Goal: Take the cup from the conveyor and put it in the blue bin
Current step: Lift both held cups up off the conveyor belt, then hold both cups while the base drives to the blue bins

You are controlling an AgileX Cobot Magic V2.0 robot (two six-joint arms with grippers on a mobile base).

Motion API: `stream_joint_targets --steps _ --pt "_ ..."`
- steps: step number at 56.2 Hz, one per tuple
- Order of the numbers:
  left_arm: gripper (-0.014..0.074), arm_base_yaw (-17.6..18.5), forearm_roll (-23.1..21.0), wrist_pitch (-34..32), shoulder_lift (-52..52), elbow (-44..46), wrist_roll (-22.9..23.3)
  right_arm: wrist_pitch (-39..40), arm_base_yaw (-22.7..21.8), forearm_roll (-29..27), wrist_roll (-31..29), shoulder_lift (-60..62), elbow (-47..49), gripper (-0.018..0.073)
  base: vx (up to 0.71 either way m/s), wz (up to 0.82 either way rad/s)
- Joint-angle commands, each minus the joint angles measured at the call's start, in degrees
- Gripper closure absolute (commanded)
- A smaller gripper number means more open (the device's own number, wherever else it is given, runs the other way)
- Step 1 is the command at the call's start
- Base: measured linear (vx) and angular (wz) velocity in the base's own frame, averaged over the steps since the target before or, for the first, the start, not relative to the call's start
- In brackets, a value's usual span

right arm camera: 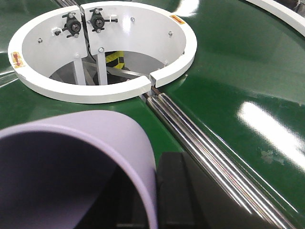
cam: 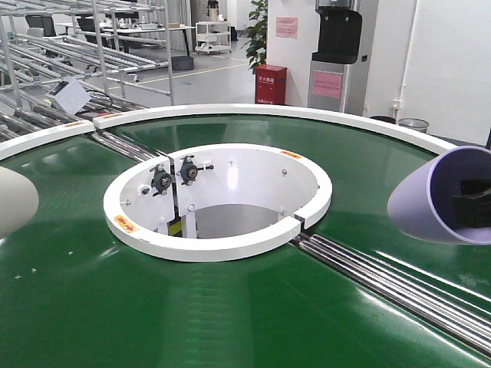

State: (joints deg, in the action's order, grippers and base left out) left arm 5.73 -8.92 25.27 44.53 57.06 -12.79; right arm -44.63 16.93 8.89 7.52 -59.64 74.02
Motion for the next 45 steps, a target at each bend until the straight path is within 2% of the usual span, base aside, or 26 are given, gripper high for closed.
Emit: stream_joint_targets --steps 1,45 --pt "0.0604 0.13 -0.63 -5.6 0.11 1.69 0.18 4.81 -0.11 1.04 -0.15 0.87 1.79 0.0568 -0.01 0.0" --pt "0.0604 0.13 -0.63 -5.6 0.11 1.69 0.18 4.81 -0.11 1.04 -0.15 0.87 1.79 0.0568 -0.11 0.0"
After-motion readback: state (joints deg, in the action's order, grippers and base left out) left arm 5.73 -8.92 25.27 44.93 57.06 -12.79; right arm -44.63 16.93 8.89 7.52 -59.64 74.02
